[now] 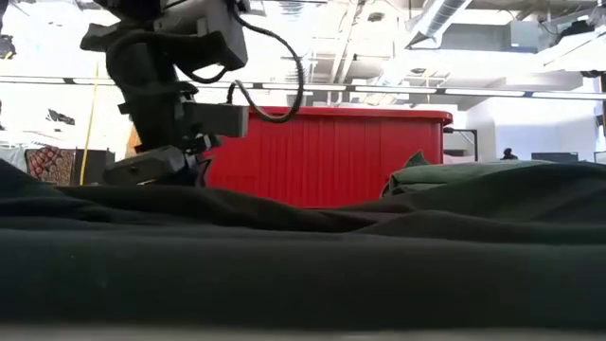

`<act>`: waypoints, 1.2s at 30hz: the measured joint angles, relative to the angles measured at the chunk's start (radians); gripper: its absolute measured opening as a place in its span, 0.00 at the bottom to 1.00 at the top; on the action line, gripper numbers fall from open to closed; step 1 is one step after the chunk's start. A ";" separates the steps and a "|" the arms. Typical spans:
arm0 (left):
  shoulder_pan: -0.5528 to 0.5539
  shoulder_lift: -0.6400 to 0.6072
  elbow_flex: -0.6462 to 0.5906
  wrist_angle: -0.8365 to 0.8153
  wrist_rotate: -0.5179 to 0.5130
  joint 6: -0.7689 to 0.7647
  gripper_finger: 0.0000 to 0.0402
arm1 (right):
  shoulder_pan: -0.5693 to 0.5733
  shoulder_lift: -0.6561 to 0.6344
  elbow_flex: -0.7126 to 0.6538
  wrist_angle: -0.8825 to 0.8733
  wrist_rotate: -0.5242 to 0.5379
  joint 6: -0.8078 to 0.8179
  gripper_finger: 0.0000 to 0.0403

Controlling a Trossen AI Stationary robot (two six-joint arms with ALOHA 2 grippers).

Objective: Fold laundry
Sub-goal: Fold the black shirt

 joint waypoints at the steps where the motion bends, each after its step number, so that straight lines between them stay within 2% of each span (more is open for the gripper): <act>1: 0.000 0.001 0.013 0.000 -0.018 0.014 0.01 | -0.008 -0.001 0.004 -0.005 0.004 -0.012 0.32; 5: 0.000 -0.001 0.093 -0.072 -0.073 0.060 0.01 | -0.051 -0.006 0.042 -0.003 0.010 -0.080 0.32; 10: -0.024 -0.047 0.238 -0.319 -0.083 0.091 0.05 | -0.106 -0.010 0.102 -0.023 0.000 -0.218 0.32; 14: -0.065 -0.115 0.326 -0.510 -0.056 0.076 0.13 | -0.148 -0.011 0.129 -0.043 0.000 -0.321 0.32; 18: -0.109 -0.203 0.340 -0.641 -0.049 -0.009 0.25 | -0.183 -0.011 0.129 -0.053 0.000 -0.390 0.32; 20: -0.127 -0.243 0.338 -0.699 -0.011 -0.065 0.30 | -0.199 -0.009 0.129 -0.053 0.000 -0.429 0.32; 22: -0.151 -0.269 0.337 -0.760 0.083 -0.128 0.34 | -0.212 -0.009 0.129 -0.053 0.001 -0.458 0.32; 25: -0.215 -0.277 0.337 -0.767 0.257 -0.185 0.37 | -0.228 -0.009 0.129 -0.053 0.003 -0.482 0.32; 27: -0.280 -0.270 0.337 -0.764 0.293 -0.210 0.37 | -0.236 -0.009 0.129 -0.051 0.007 -0.493 0.32; 32: -0.461 -0.237 0.336 -0.759 0.302 -0.241 0.36 | -0.242 -0.009 0.129 -0.050 0.025 -0.522 0.32; 36: -0.621 -0.238 0.336 -0.697 0.229 -0.392 0.35 | -0.242 -0.009 0.129 -0.051 0.025 -0.521 0.32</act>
